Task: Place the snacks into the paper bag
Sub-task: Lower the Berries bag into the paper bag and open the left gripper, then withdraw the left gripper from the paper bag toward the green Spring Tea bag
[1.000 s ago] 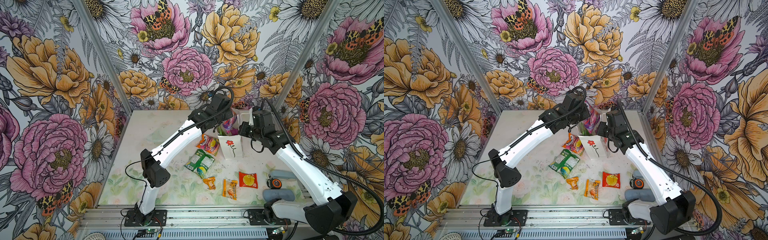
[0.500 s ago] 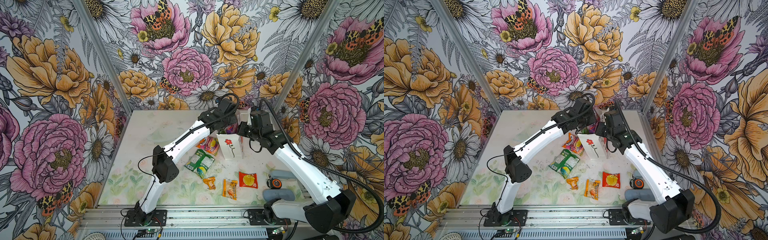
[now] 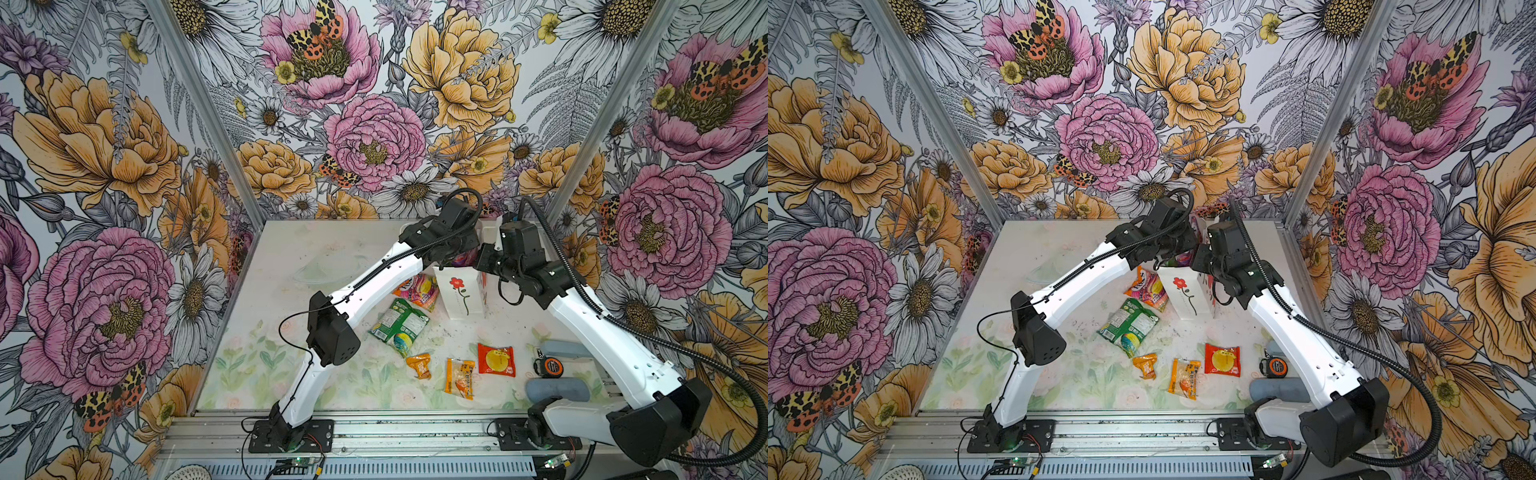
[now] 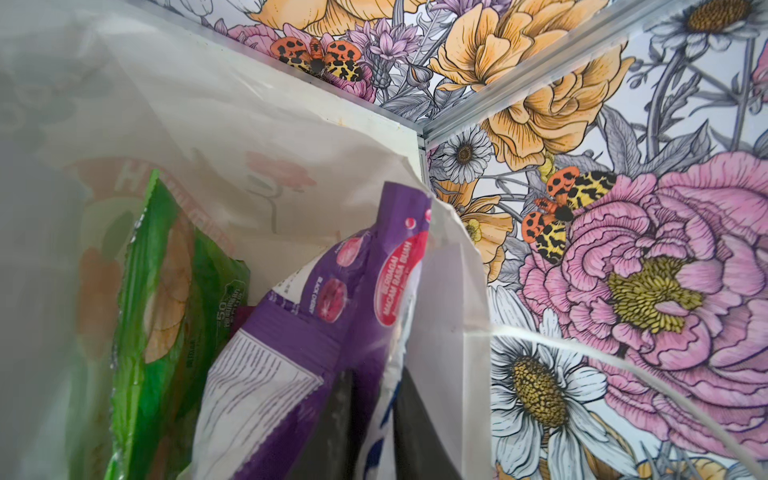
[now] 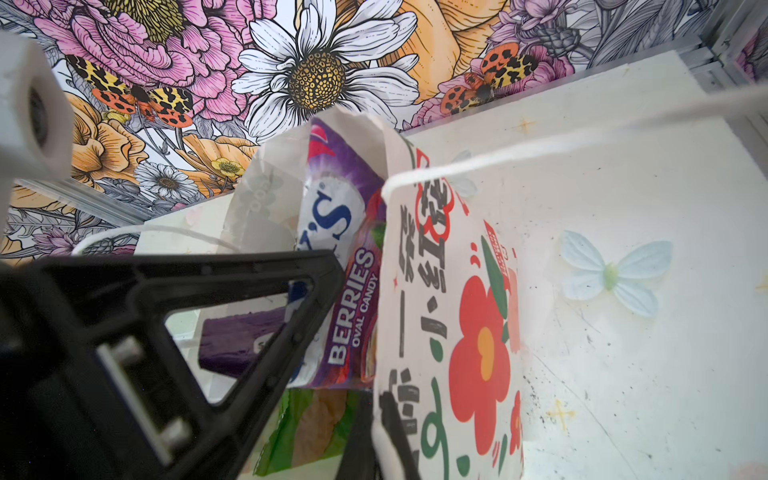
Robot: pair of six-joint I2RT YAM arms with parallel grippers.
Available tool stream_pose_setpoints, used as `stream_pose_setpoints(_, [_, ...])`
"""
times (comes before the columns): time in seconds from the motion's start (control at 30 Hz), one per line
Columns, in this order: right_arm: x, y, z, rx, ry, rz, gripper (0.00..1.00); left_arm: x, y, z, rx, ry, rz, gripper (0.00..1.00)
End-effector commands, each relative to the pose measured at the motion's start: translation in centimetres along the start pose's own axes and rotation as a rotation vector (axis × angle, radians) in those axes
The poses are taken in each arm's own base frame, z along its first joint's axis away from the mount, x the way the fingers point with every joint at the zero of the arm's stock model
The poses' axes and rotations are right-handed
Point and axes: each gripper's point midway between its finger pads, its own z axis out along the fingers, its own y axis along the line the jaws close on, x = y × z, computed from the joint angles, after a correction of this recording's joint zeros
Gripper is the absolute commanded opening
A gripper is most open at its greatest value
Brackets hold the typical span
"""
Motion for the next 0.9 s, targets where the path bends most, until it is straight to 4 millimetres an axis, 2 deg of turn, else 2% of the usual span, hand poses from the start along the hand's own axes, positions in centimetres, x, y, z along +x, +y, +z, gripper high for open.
stream_pose_setpoints(0.0, [-3.6, 1.8, -1.2, -0.063, -0.147, 0.018, 0.00, 0.1, -1.7, -0.6, 0.054, 0.002, 0.017, 0.32])
stream_pose_setpoints(0.23, [-3.6, 1.4, -1.3, -0.052, -0.152, 0.019, 0.00, -1.1, -1.9, -2.6, 0.052, -0.037, 0.052, 0.46])
stream_pose_setpoints(0.57, [-3.9, 0.2, -1.2, -0.037, -0.153, 0.033, 0.00, -2.8, -2.0, -6.8, 0.069, -0.075, 0.132, 0.62])
stream_pose_setpoints(0.83, [-4.1, -1.2, -1.3, -0.032, -0.146, 0.050, 0.00, -3.7, -1.3, -12.2, 0.066, -0.124, 0.216, 0.71])
stream_pose_setpoints(0.87, [-4.1, -1.4, -1.2, -0.031, -0.144, 0.051, 0.00, -4.0, -1.3, -13.9, 0.077, -0.140, 0.228, 0.72])
